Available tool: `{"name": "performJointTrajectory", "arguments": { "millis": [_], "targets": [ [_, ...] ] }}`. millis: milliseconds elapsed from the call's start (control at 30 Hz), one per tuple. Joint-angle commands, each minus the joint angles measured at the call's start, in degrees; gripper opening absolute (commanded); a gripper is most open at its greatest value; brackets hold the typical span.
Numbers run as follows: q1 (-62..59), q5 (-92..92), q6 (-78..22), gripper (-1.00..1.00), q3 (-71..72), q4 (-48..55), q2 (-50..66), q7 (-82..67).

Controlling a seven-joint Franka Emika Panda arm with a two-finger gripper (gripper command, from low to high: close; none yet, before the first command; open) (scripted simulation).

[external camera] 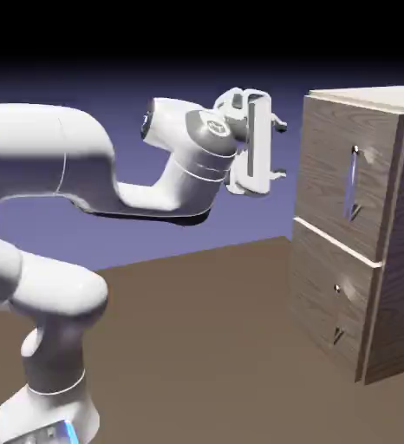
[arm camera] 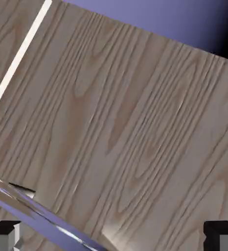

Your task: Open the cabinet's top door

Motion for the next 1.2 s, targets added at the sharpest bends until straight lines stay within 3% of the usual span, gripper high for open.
{"name": "performJointTrajectory", "arguments": {
  "millis": [0, 700, 933, 967, 1167],
  "targets": [
    [1.05, -2.50, -0.25, 0.00, -1.09, 0.42, -0.47, -1.08],
    [23.03, -54.82, -5.58, 0.00, -24.05, 9.16, -10.22, -23.66],
    [33.55, -57.22, -6.13, 0.00, -29.79, 17.89, -9.01, -24.59],
    [33.56, -57.22, -6.13, -1.00, -29.79, 17.89, -9.01, -24.59],
    [26.45, -56.64, -11.99, -1.00, -25.21, 11.71, -1.18, -15.86]
  ]
}}
